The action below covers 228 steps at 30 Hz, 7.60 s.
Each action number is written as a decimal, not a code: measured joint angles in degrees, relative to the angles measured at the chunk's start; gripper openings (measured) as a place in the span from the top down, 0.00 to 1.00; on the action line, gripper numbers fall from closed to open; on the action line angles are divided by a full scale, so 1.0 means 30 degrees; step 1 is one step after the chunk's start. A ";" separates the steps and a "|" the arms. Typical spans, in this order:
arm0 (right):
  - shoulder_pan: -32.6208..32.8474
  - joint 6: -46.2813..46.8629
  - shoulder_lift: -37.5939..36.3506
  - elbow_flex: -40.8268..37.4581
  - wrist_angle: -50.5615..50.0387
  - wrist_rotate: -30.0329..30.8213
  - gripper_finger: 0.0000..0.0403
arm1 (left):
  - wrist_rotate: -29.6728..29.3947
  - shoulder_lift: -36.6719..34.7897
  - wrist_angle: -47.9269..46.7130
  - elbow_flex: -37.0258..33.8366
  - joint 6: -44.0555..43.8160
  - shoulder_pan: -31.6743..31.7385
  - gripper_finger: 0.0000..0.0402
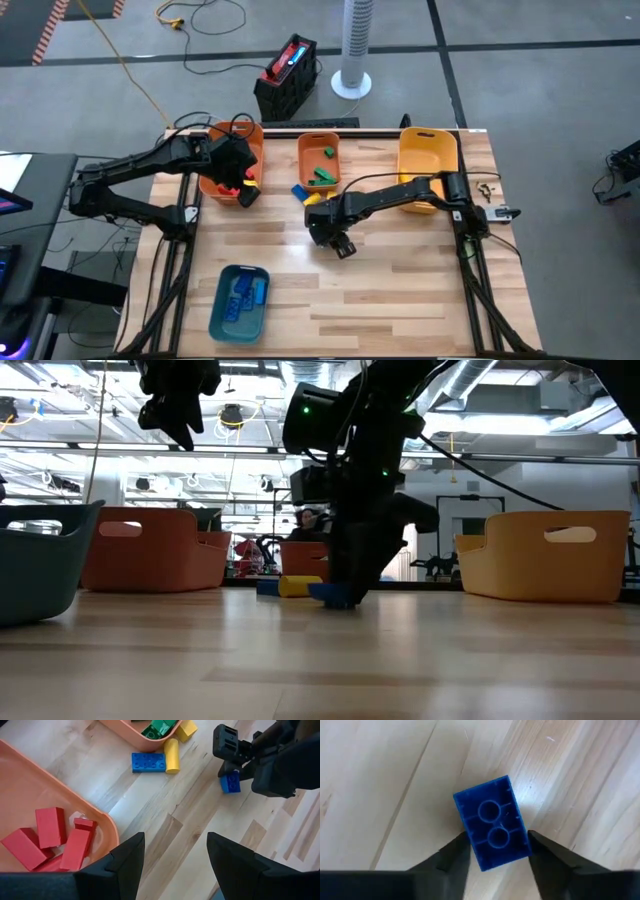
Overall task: Sort blocks
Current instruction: Put the blue game piece into the blue bin, then put the yellow block into the yellow bin
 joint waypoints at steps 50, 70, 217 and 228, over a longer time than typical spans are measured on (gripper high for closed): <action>-0.0313 0.5580 -0.0175 1.0156 -0.1922 -0.0560 0.64 | -0.8102 -0.3563 1.3302 -0.8255 -0.0333 -1.0040 0.46; -0.0045 0.5849 -0.0175 1.0171 -0.0379 -0.0549 0.64 | -0.7584 -0.2333 1.5609 -0.8236 0.3581 -1.0069 0.22; -0.1908 -0.2472 0.5610 1.2753 -0.9028 0.3593 0.72 | -0.6404 -0.5995 0.5268 -0.7424 -1.5554 -1.5220 0.40; -0.2509 0.1391 0.4071 1.5668 -0.9439 0.1238 0.72 | -0.6079 -0.5996 0.5200 -0.7424 -1.5197 -1.5220 0.40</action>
